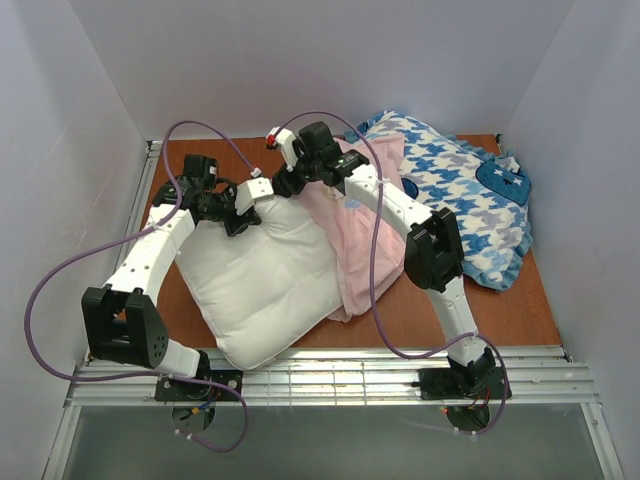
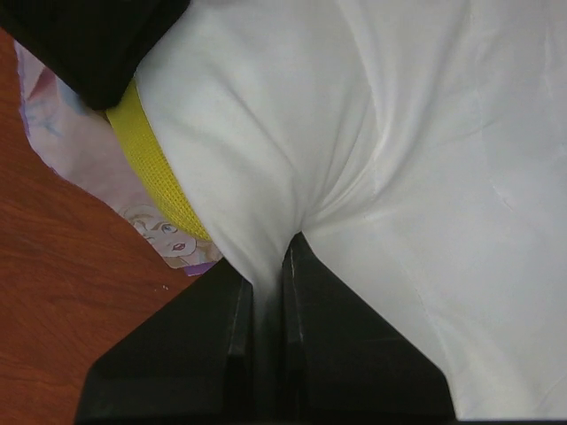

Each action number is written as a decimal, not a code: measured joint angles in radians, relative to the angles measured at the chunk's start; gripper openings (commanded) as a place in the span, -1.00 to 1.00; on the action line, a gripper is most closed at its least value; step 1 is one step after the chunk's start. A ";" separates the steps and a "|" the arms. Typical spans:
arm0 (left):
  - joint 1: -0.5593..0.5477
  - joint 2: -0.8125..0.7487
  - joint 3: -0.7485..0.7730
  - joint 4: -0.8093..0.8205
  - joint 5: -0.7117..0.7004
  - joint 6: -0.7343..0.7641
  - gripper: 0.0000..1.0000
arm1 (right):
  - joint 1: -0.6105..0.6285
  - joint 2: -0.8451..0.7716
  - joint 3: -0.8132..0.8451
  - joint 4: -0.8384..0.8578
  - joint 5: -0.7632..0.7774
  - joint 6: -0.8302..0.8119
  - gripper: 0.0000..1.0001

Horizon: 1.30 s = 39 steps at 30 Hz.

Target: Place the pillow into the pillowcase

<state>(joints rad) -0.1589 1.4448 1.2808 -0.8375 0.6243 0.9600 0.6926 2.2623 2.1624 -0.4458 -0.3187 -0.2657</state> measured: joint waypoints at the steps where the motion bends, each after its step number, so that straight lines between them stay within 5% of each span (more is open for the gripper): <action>1: -0.002 0.000 0.000 0.000 -0.005 0.000 -1.00 | 0.008 0.008 0.002 -0.001 0.018 -0.006 -0.38; 4: -0.006 -0.002 0.000 0.000 -0.009 -0.002 -1.00 | 0.032 0.015 0.005 -0.012 0.045 -0.011 -0.92; 5: -0.007 -0.004 -0.001 0.000 -0.008 -0.003 -1.00 | 0.037 0.015 0.011 -0.020 0.049 -0.005 -0.96; 19: -0.023 -0.153 -0.132 0.276 0.080 -0.233 -1.00 | 0.061 -0.164 0.023 -0.001 -0.122 0.243 -0.97; 27: -0.027 -0.264 -0.315 0.608 0.089 -0.668 -1.00 | 0.109 -0.313 -0.218 0.151 -0.201 0.496 -0.97; 33: -0.014 -0.357 -0.431 0.772 0.068 -1.040 -1.00 | 0.154 -0.415 -0.386 0.333 -0.105 0.713 -0.97; 39: 0.168 -0.394 -0.468 0.869 0.117 -1.374 -1.00 | 0.225 -0.416 -0.382 0.455 0.017 0.848 -0.97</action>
<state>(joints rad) 0.0090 1.0512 0.8127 0.0315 0.7418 -0.4137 0.9173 1.8465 1.7805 0.0090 -0.3019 0.5819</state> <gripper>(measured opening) 0.051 0.016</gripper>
